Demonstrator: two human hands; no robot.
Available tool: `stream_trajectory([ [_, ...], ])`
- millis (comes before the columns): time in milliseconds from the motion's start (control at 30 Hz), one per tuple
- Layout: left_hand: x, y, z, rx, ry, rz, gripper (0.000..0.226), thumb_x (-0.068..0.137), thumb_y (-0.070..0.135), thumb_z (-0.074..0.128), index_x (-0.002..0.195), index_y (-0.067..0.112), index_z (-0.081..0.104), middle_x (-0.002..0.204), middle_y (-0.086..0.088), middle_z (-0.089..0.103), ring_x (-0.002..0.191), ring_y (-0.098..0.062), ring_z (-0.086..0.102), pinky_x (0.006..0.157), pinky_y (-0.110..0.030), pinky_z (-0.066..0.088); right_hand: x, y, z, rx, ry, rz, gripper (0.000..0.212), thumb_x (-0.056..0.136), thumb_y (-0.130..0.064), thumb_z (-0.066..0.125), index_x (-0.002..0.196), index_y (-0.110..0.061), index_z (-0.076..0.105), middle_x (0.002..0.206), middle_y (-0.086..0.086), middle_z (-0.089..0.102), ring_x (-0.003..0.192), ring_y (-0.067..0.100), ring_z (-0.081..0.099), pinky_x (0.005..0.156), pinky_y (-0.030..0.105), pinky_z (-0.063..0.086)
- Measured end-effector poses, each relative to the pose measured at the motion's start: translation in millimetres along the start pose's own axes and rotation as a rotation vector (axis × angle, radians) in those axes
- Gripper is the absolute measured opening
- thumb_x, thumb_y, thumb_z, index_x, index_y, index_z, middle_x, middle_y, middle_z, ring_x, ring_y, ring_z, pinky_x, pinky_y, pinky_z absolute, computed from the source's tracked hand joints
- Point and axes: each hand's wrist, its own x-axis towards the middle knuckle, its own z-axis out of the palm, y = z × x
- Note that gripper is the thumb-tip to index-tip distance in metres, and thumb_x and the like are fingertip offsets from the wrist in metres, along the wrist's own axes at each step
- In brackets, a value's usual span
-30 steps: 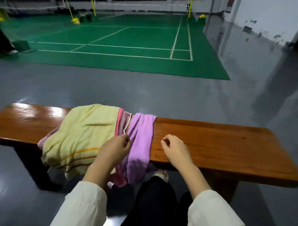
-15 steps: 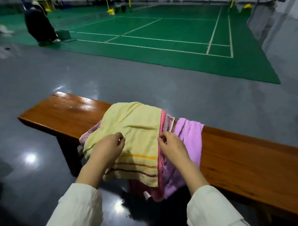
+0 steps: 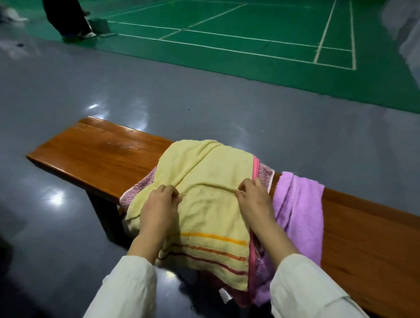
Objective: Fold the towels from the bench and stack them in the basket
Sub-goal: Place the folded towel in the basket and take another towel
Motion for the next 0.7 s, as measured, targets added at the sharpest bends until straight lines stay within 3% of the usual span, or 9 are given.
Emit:
stream_trajectory([
  [167, 1, 7, -5, -0.159, 0.107, -0.045, 0.011, 0.088, 0.020, 0.065, 0.082, 0.018, 0.056, 0.087, 0.001, 0.055, 0.087, -0.023, 0.052, 0.072, -0.036, 0.044, 5, 0, -1, 0.189, 0.073, 0.082, 0.014, 0.092, -0.019, 0.059, 0.099, -0.007, 0.061, 0.107, 0.010, 0.052, 0.098, 0.025, 0.051, 0.079, 0.032, 0.039],
  [300, -3, 30, -21, -0.261, 0.236, -0.037, 0.010, 0.092, 0.020, 0.060, 0.090, 0.014, 0.053, 0.091, -0.006, 0.061, 0.087, -0.027, 0.055, 0.076, -0.042, 0.048, -4, -4, -15, 0.452, 0.247, 0.074, 0.008, 0.094, -0.015, 0.055, 0.096, -0.007, 0.057, 0.095, 0.007, 0.061, 0.086, 0.022, 0.053, 0.069, 0.029, 0.034],
  [400, -12, 67, -34, -0.383, 0.271, -0.017, 0.008, 0.096, 0.016, 0.052, 0.099, 0.009, 0.048, 0.084, -0.008, 0.059, 0.080, -0.033, 0.056, 0.068, -0.040, 0.042, -7, -13, -29, 0.813, 0.359, 0.183, 0.005, 0.098, -0.014, 0.049, 0.094, -0.012, 0.050, 0.091, 0.006, 0.056, 0.085, 0.019, 0.052, 0.070, 0.026, 0.036],
  [500, -27, 111, -42, -0.587, 0.218, 0.036, 0.007, 0.098, 0.016, 0.047, 0.096, 0.011, 0.044, 0.070, 0.002, 0.051, 0.067, -0.023, 0.047, 0.064, -0.037, 0.030, -6, -15, -46, 1.227, 0.454, 0.371, 0.016, 0.100, -0.014, 0.047, 0.086, -0.019, 0.053, 0.089, 0.004, 0.056, 0.082, 0.014, 0.051, 0.081, 0.027, 0.042],
  [567, -37, 127, -38, -0.647, 0.161, 0.023, 0.012, 0.099, 0.024, 0.047, 0.096, 0.012, 0.045, 0.073, 0.003, 0.053, 0.070, -0.022, 0.049, 0.065, -0.034, 0.030, -10, -8, -53, 1.471, 0.310, 0.428, 0.017, 0.099, -0.025, 0.049, 0.093, -0.014, 0.061, 0.094, 0.005, 0.065, 0.089, 0.018, 0.060, 0.088, 0.033, 0.047],
  [633, -42, 125, -27, -0.496, 0.086, -0.077, 0.028, 0.097, 0.030, 0.050, 0.116, 0.010, 0.044, 0.108, -0.009, 0.054, 0.093, -0.031, 0.054, 0.076, -0.032, 0.033, -18, -1, -54, 1.566, 0.050, 0.503, 0.037, 0.097, -0.041, 0.049, 0.105, -0.009, 0.066, 0.101, 0.010, 0.071, 0.096, 0.023, 0.066, 0.093, 0.039, 0.051],
  [700, -48, 112, -16, -0.194, -0.062, -0.227, 0.063, 0.095, 0.033, 0.053, 0.142, 0.006, 0.021, 0.142, -0.020, 0.027, 0.110, -0.037, 0.053, 0.087, -0.036, 0.040, -29, 6, -48, 1.427, -0.176, 0.573, 0.044, 0.088, -0.043, 0.060, 0.115, -0.008, 0.065, 0.108, 0.013, 0.071, 0.099, 0.026, 0.067, 0.095, 0.043, 0.050],
])
